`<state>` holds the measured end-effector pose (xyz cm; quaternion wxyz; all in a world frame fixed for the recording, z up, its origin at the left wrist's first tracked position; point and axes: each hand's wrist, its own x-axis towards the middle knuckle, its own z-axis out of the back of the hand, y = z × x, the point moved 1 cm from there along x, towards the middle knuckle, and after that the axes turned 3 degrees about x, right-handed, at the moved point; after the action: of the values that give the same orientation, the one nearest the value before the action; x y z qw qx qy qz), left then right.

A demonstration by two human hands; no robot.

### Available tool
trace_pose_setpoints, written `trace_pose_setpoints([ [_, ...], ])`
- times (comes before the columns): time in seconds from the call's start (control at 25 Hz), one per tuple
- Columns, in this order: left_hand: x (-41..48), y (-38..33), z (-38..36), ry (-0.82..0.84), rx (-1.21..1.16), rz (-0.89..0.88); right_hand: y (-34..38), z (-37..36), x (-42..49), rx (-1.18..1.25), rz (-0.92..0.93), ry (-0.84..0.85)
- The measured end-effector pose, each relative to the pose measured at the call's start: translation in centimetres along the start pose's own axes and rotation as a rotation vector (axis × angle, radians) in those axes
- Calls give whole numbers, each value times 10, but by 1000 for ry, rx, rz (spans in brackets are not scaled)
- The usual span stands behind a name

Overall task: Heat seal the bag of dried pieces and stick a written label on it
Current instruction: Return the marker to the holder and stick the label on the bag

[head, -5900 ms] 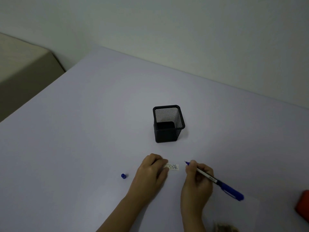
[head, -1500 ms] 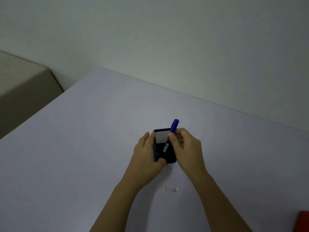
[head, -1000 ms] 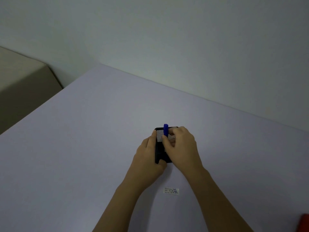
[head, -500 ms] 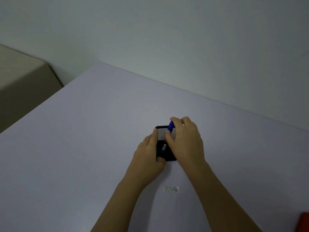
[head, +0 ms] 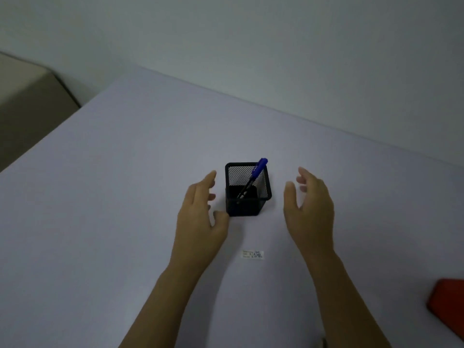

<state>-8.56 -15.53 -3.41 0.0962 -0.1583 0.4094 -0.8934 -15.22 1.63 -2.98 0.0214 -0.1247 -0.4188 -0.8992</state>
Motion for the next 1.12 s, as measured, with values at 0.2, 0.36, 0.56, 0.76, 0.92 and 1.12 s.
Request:
trace_pose_setpoints([
  [0.2,-54,29,-30,236,189,-54,-45,-1,-73,-58,-41,387],
  [0.36,-65,32,-51,207,346,-204,-53,-13,-89,-166,63,454],
  [0.56,-66,35,-57,175,299,-253,-52,-14,-89,-155,117,423],
  [0.76,-62,36,-59,235,206,-122,-51,-13,-90,-160,110,440],
  [0.92,-64,33,-55,244,144,-91,-50,-14,-89,-142,108,445],
  [1.12,-64,25,-46,257,41,-21,-43,-7,-92,18,4,503],
])
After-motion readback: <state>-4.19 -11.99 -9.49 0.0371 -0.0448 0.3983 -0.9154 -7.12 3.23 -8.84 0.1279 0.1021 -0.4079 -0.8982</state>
